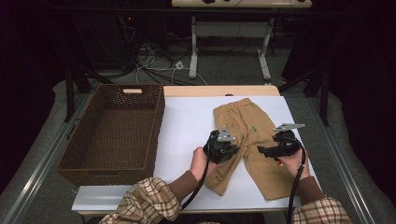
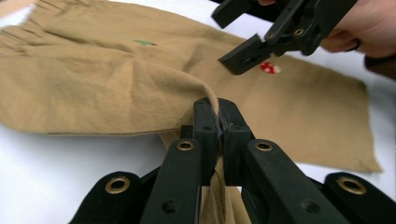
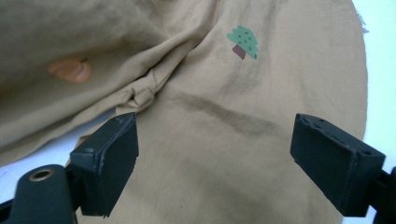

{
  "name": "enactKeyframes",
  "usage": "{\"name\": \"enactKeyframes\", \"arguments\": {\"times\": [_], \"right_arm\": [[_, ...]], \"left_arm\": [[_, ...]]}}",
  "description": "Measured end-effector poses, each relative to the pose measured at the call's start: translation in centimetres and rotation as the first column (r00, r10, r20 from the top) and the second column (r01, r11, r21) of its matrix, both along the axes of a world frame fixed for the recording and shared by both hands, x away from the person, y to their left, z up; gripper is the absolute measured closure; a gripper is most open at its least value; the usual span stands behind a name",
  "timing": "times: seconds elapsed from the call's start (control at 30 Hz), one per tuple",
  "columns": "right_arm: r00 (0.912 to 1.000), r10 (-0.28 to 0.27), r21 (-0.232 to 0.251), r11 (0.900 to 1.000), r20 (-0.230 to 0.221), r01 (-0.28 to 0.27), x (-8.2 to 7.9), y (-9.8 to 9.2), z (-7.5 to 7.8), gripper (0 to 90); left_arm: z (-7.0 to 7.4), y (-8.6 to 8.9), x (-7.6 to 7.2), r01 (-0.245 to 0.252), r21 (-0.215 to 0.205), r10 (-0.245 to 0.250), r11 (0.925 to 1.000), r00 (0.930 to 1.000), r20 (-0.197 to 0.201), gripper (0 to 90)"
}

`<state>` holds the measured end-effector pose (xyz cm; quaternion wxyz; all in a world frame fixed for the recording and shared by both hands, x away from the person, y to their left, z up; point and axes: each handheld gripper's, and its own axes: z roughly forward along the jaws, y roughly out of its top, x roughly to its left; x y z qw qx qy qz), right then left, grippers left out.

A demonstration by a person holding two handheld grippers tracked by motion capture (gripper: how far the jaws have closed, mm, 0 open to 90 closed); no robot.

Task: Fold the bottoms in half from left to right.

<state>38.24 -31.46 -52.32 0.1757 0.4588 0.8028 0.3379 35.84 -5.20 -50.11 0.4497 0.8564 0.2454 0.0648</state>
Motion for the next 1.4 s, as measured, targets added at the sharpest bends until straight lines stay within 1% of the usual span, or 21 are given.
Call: {"name": "enactKeyframes", "arguments": {"times": [0.03, 0.17, 0.23, 0.3, 0.37, 0.47, 0.53, 0.63, 0.73, 0.77, 0.8, 1.0, 1.1, 1.13, 1.2, 1.23, 1.27, 1.3, 1.33, 1.37, 1.4], "right_arm": [[1.0, 0.001, -0.001, 1.0, 0.0, -0.001, 0.0, 0.0, 0.0, 15.0], [1.0, -0.003, 0.002, 1.0, -0.008, 0.003, 0.1, 0.1, -0.2, 15.4], [0.9999, 0.001, -0.006, 1.0, -0.014, -0.001, 0.1, 0.2, -0.3, 15.6], [0.9998, 0.004, -0.009, 1.0, -0.021, -0.004, 0.1, 0.4, -0.4, 15.9], [0.9997, 0.011, -0.019, 1.0, -0.02, -0.011, 0.2, 0.6, -0.5, 16.0], [0.9998, 0.012, -0.026, 1.0, -0.014, -0.013, 0.2, 0.8, -0.4, 16.6], [0.9998, 0.018, -0.032, 0.999, -0.005, -0.018, 0.1, 1.1, -0.3, 17.7], [0.9996, 0.028, -0.031, 0.999, 0.007, -0.028, -0.1, 1.6, 0.1, 19.3], [0.9988, 0.043, -0.03, 0.999, 0.025, -0.042, -0.4, 2.6, 0.6, 21.5], [0.9981, 0.053, -0.03, 0.998, 0.03, -0.052, -0.4, 2.9, 0.8, 22.7], [0.9973, 0.064, -0.027, 0.998, 0.035, -0.063, -0.5, 3.3, 0.9, 23.9], [0.9901, 0.134, -0.035, 0.99, 0.042, -0.133, -0.9, 5.7, 1.6, 32.3], [0.9887, 0.144, -0.032, 0.989, 0.041, -0.143, -1.0, 6.6, 1.7, 37.0], [0.9892, 0.141, -0.035, 0.99, 0.04, -0.139, -1.0, 6.8, 1.8, 40.7], [0.9883, 0.151, -0.01, 0.989, 0.025, -0.15, -1.0, 7.4, 1.8, 45.2], [0.987, 0.16, -0.019, 0.987, 0.017, -0.159, -1.0, 7.7, 1.8, 49.3], [0.9845, 0.176, -0.022, 0.984, 0.002, -0.175, -1.1, 8.1, 1.6, 49.9], [0.982, 0.189, -0.027, 0.982, -0.008, -0.189, -1.1, 8.4, 1.3, 55.1], [0.9805, 0.196, -0.037, 0.98, -0.008, -0.196, -1.1, 8.7, 1.0, 61.5], [0.9793, 0.202, -0.046, 0.978, -0.019, -0.202, -1.1, 8.8, 0.8, 65.1], [0.9788, 0.203, -0.043, 0.978, -0.027, -0.204, -1.1, 8.9, 0.5, 71.2]], "left_arm": [[-0.3, -0.3, 0.0, 0.005, 0.005, -0.005, 1.0, 1.0, -0.007, 87.7], [-2.3, -1.5, 0.2, 0.013, 0.026, -0.011, 0.9996, 0.9979, -0.064, 87.3], [-3.4, -1.7, 0.4, 0.017, 0.049, -0.012, 0.9986, 0.996, -0.089, 86.2], [-4.3, -1.7, 0.5, 0.017, 0.064, -0.009, 0.9978, 0.9936, -0.112, 82.8], [-4.8, -1.3, 0.6, 0.012, 0.066, -0.004, 0.9978, 0.9921, -0.125, 79.9], [-4.6, -0.4, 0.5, 0.011, 0.066, -0.003, 0.9977, 0.9925, -0.122, 68.4], [-4.2, 0.3, 0.2, 0.008, 0.068, 0.0, 0.9977, 0.9936, -0.113, 57.9], [-3.7, 1.5, -0.2, -0.002, 0.07, 0.009, 0.9975, 0.9945, -0.104, 45.0], [-3.6, 2.7, -0.4, -0.017, 0.078, 0.025, 0.9968, 0.9949, -0.097, 35.8], [-3.6, 3.1, -0.4, -0.012, 0.076, 0.02, 0.997, 0.9942, -0.106, 33.5], [-3.6, 3.4, -0.4, -0.013, 0.084, 0.021, 0.9964, 0.9943, -0.105, 30.1], [-3.6, 5.5, -0.8, -0.05, 0.096, 0.058, 0.9941, 0.995, -0.081, 22.8], [-3.5, 6.4, -0.8, -0.063, 0.108, 0.071, 0.9921, 0.995, -0.07, 20.0], [-3.4, 6.6, -0.8, -0.066, 0.113, 0.074, 0.9914, 0.995, -0.067, 19.3], [-3.4, 7.2, -0.8, -0.077, 0.118, 0.085, 0.9901, 0.9944, -0.063, 18.9], [-3.4, 7.4, -0.8, -0.081, 0.122, 0.09, 0.9891, 0.9937, -0.067, 18.5], [-3.4, 7.7, -0.8, -0.082, 0.132, 0.092, 0.9879, 0.9933, -0.069, 17.9], [-3.5, 8.0, -0.8, -0.086, 0.138, 0.096, 0.9866, 0.9929, -0.07, 17.4], [-3.6, 8.2, -0.8, -0.084, 0.141, 0.096, 0.9864, 0.9924, -0.077, 17.1], [-3.7, 8.4, -0.8, -0.077, 0.148, 0.09, 0.9859, 0.9922, -0.086, 16.9], [-3.7, 8.7, -0.8, -0.075, 0.147, 0.088, 0.9863, 0.9927, -0.083, 16.2]]}}
